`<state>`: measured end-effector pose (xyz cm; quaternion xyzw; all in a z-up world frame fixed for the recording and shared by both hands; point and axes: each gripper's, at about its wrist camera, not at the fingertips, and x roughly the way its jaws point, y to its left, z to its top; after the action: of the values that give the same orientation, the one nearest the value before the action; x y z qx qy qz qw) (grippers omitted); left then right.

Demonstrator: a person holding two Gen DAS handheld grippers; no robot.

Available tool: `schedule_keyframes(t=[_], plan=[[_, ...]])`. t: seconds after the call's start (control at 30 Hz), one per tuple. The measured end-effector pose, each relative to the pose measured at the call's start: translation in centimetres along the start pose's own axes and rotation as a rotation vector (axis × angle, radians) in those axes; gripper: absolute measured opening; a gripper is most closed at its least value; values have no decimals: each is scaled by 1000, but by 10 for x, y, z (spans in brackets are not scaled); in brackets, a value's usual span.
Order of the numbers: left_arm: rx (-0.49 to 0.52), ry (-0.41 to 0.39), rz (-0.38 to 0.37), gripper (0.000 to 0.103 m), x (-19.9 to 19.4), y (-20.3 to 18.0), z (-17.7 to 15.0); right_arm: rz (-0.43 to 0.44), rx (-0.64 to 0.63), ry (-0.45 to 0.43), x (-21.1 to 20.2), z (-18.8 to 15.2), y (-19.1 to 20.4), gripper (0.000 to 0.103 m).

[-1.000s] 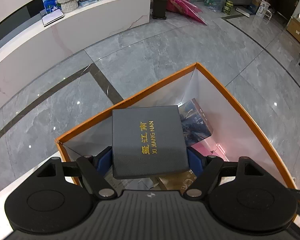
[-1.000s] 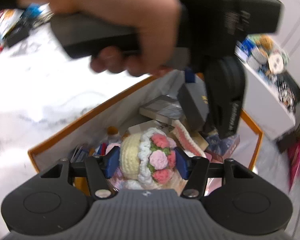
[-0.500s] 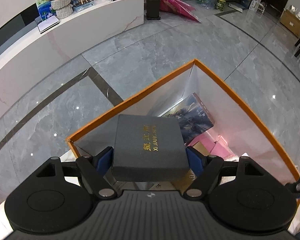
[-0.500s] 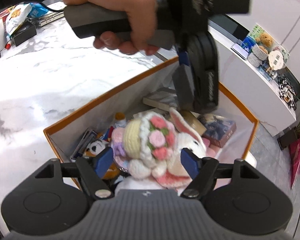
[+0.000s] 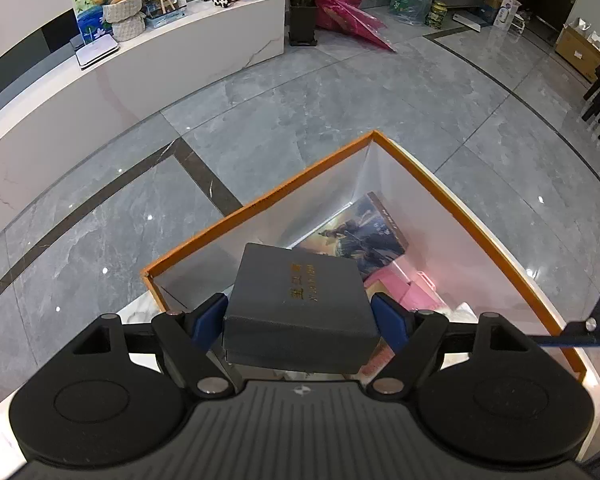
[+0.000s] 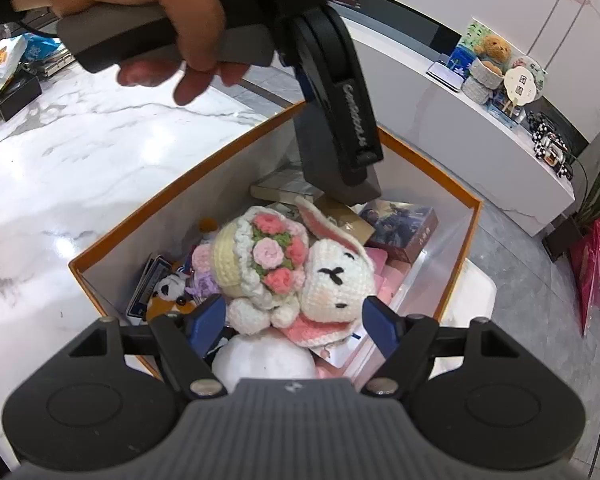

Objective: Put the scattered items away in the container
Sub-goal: 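Lower both items into the orange box and open both tools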

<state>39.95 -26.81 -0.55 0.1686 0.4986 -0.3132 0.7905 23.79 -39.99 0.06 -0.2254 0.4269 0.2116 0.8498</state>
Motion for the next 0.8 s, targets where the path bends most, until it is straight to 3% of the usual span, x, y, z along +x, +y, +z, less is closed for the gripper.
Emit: schedule_keyframes(t=[0.13,0.27,0.8], plan=[[-7,-8,-9,93,-3,-2,-1,-6,10,-4,-4,0,2,78],[-10,-16,11,103,-2,-8,2,-1,12,-3,-8,-2,3,78],[31,-46,-8,103,-26,-18,-15,-46,55,10,-10,-10,-3,82]])
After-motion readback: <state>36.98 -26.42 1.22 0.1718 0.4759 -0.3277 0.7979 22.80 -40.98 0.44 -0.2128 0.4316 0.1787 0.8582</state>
